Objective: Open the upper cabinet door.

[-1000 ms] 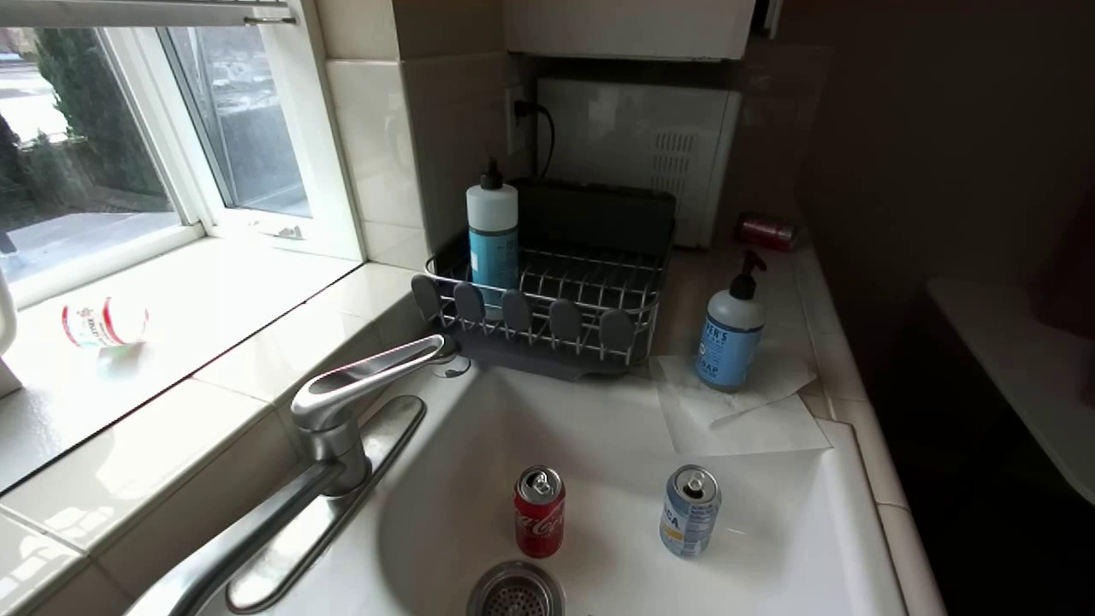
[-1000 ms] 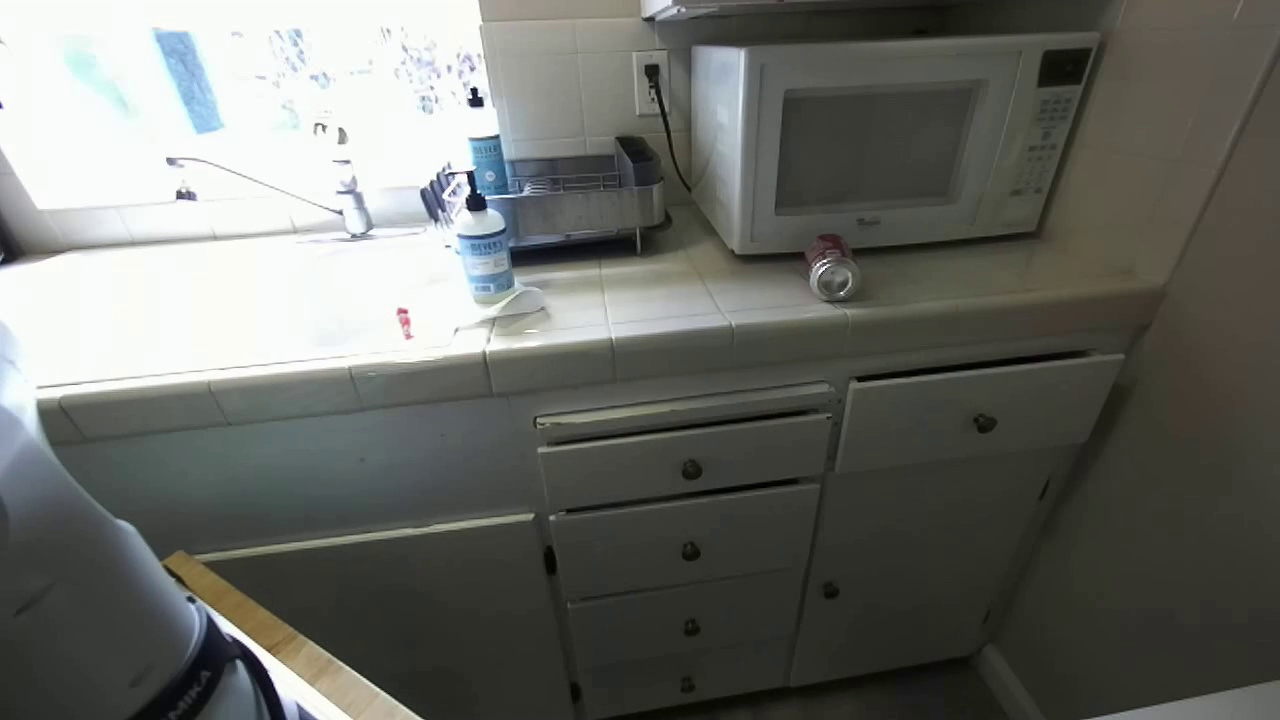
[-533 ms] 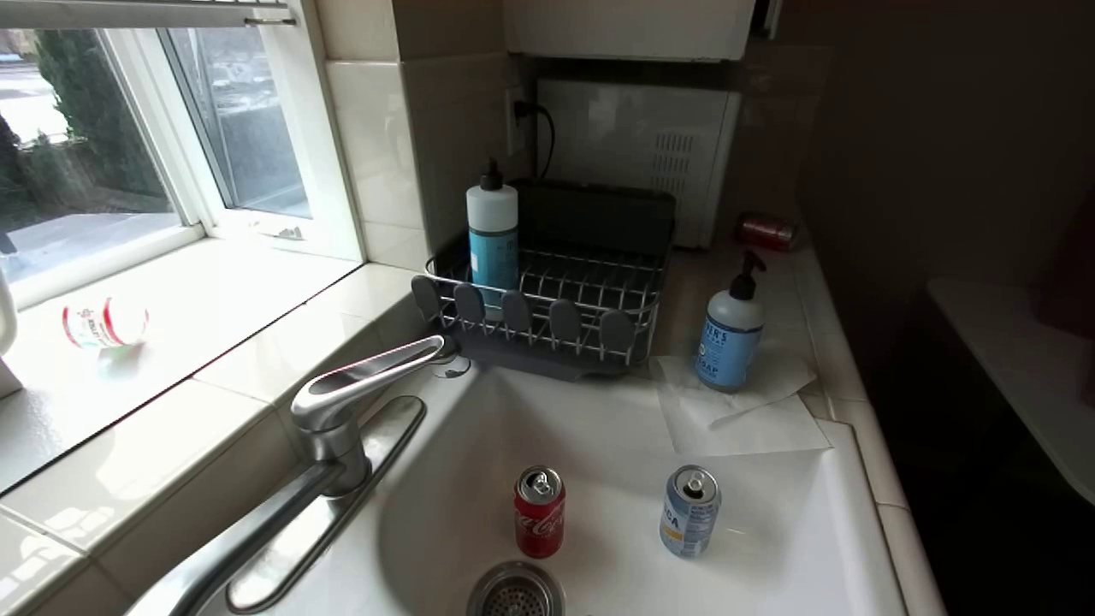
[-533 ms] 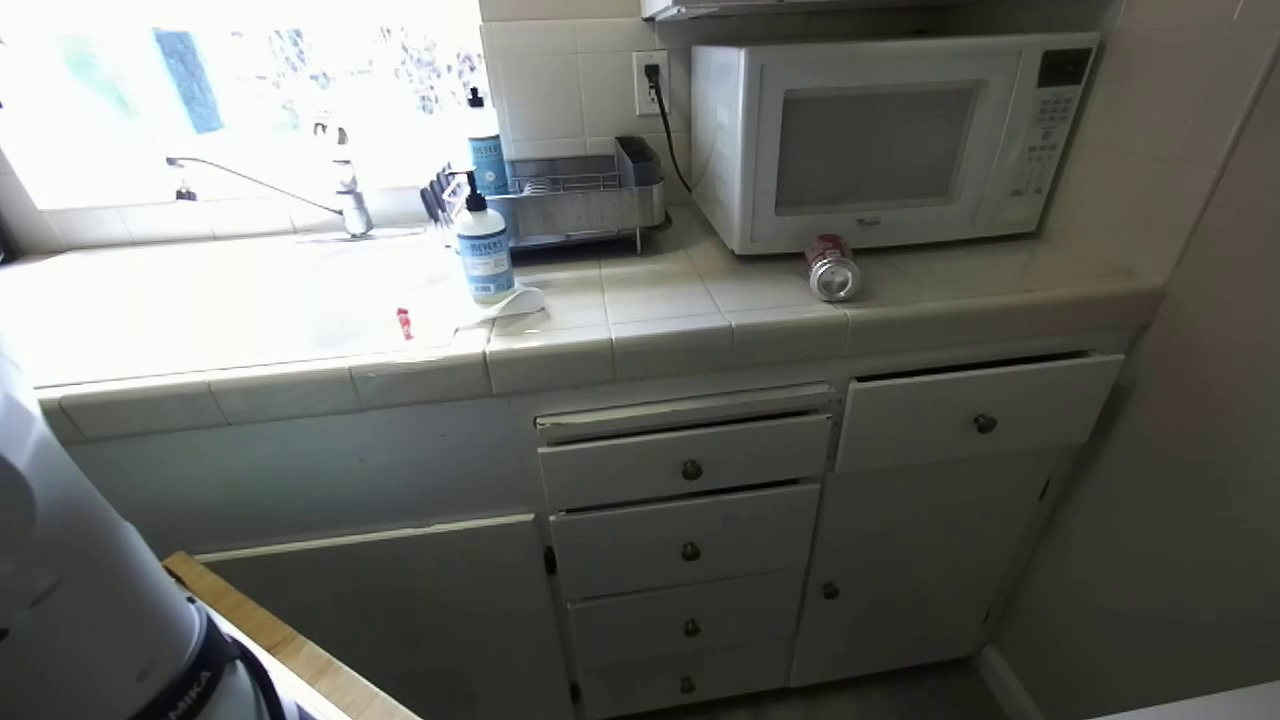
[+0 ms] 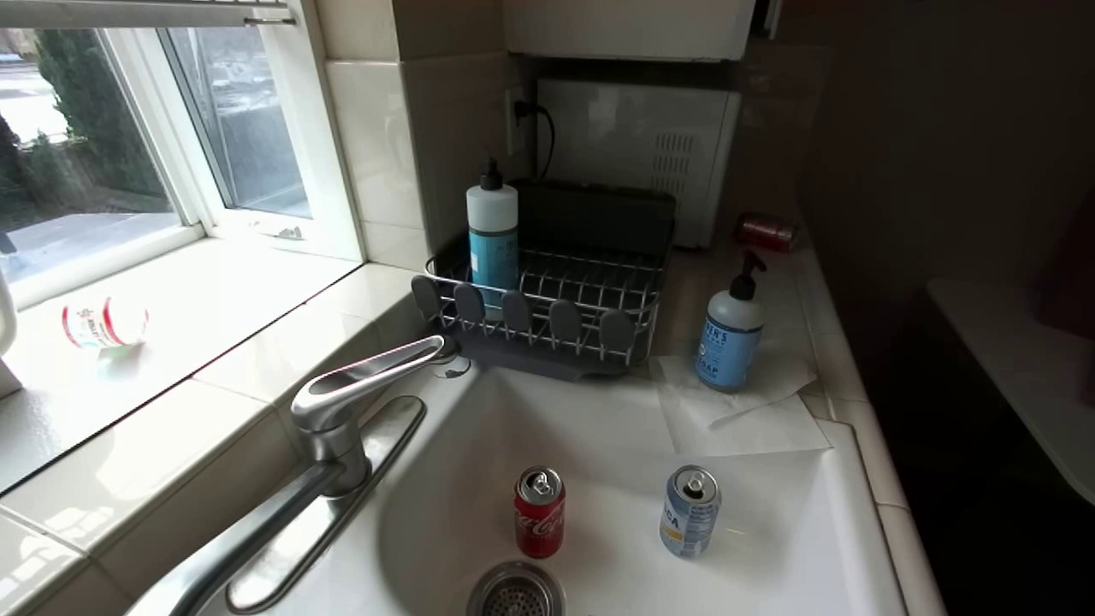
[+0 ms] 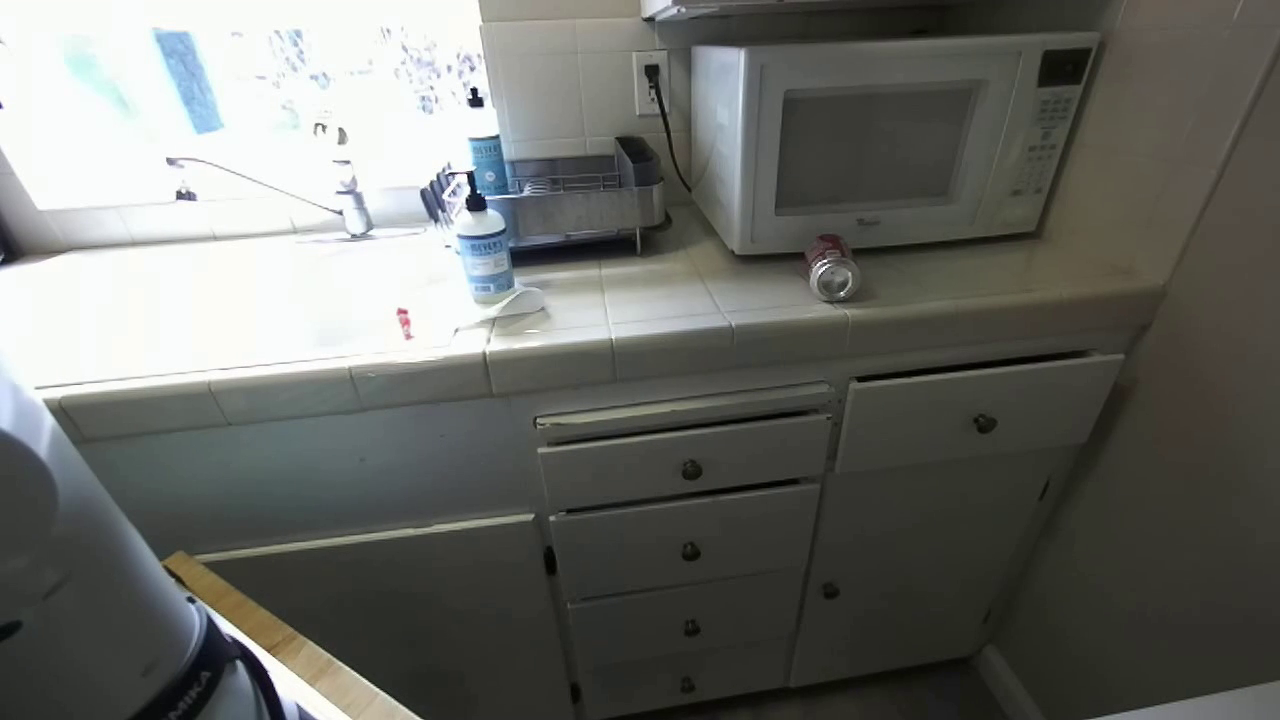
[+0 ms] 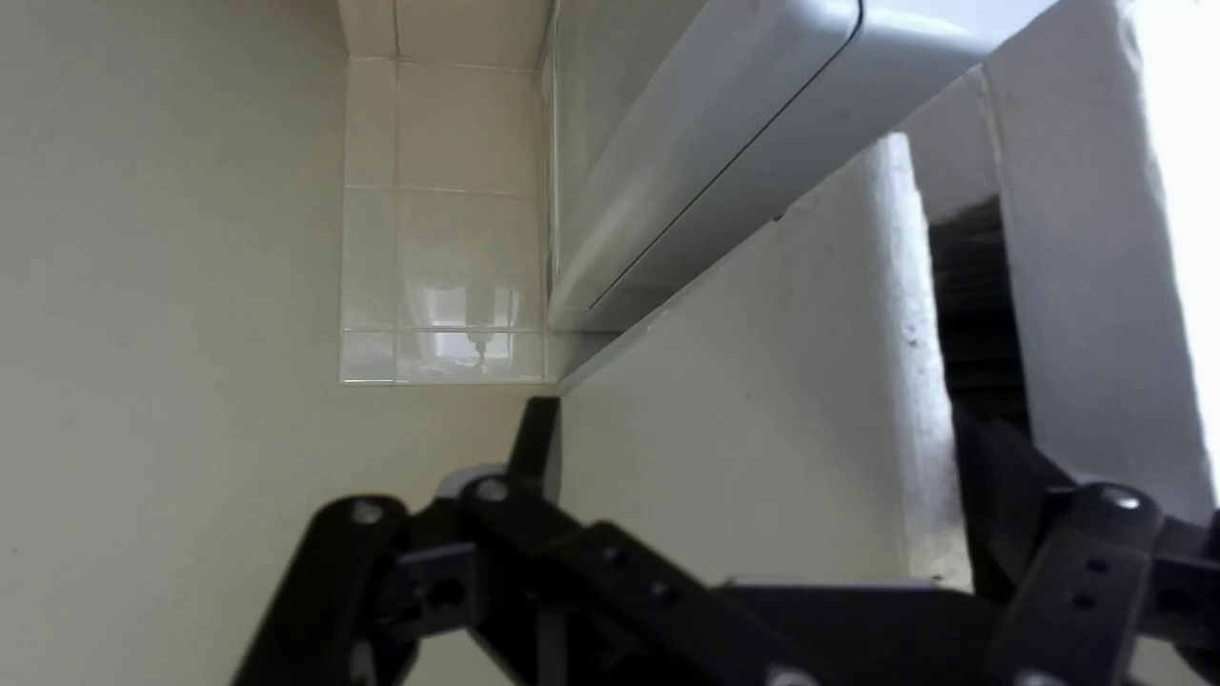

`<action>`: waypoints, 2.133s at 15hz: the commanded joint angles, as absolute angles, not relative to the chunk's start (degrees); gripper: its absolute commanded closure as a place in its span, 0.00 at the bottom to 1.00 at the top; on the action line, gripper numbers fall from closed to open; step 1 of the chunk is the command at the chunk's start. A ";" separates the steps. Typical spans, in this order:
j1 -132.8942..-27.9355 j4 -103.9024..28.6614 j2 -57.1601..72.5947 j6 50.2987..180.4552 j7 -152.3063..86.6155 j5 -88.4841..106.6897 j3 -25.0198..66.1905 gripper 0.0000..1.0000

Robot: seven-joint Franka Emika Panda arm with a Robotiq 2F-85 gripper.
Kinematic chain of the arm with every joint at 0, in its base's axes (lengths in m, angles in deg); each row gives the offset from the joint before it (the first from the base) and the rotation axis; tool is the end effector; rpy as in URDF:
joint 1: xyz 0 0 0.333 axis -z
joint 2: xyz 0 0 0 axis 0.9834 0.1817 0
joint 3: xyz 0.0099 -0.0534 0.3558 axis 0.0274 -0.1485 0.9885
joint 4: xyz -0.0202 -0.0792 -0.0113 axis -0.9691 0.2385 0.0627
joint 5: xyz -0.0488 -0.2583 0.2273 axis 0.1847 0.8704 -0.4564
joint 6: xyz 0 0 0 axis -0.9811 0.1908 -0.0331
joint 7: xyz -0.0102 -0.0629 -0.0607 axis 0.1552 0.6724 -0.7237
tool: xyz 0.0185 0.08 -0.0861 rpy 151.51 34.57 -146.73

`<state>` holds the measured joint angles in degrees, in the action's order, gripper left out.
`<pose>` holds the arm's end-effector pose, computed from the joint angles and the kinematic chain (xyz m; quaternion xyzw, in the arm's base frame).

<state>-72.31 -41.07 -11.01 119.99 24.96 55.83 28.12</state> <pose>0.5552 -0.0427 0.7405 0.8032 -0.2987 0.4912 0.1562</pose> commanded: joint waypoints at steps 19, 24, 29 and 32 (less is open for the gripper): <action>-69.18 -47.39 -24.34 95.46 -3.71 51.00 19.47 0.00; -70.55 -44.14 -25.58 86.13 -10.70 44.23 20.57 0.00; -72.63 -40.75 -25.21 85.31 -17.79 28.95 20.14 0.00; -73.53 -39.98 -24.56 88.35 -18.42 19.95 19.94 0.00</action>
<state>-72.31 -41.48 -25.45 86.95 -16.24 28.05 20.72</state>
